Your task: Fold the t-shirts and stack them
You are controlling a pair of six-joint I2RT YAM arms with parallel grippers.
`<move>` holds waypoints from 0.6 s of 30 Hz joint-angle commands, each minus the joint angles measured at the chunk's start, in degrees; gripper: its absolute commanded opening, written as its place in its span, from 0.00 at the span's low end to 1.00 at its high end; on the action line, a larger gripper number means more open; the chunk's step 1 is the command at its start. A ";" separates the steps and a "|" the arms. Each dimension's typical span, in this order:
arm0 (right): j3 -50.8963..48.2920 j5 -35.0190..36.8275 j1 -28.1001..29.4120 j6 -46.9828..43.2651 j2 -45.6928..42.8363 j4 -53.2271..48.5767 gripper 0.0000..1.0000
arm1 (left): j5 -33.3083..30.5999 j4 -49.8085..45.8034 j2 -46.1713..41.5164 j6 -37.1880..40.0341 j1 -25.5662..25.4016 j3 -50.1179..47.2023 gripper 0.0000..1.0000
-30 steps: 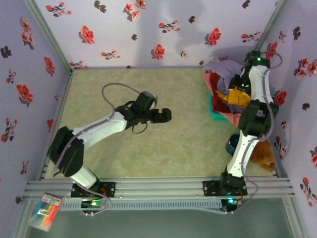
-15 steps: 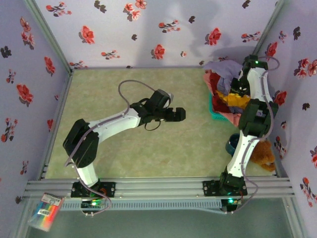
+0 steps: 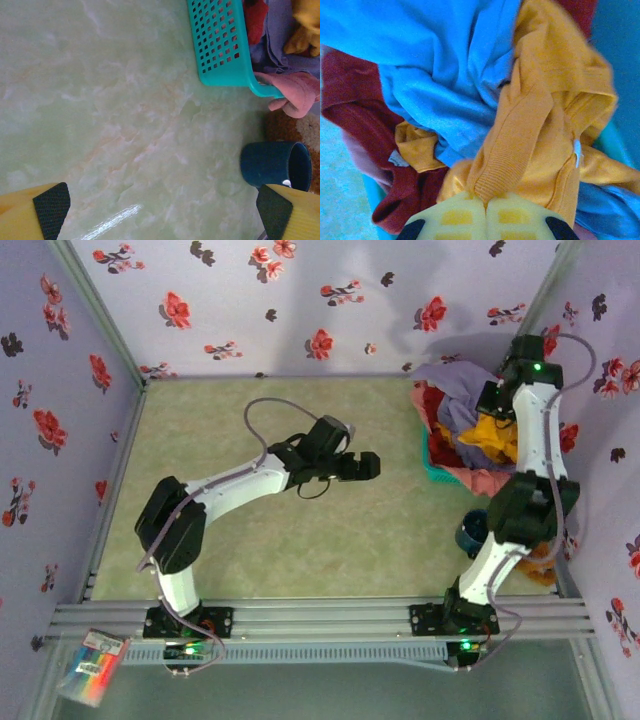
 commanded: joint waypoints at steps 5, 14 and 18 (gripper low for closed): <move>-0.33 6.62 3.19 -1.18 -12.00 14.52 0.00 | -0.44 -1.45 2.38 -2.64 -0.36 2.68 0.99; 10.27 11.47 5.91 -7.29 -13.51 22.75 0.00 | -0.38 0.41 0.65 -3.51 -0.41 0.34 0.99; 17.00 9.76 6.96 -9.74 -12.02 24.40 0.00 | -0.85 -1.18 -0.03 -2.63 -0.28 0.16 0.99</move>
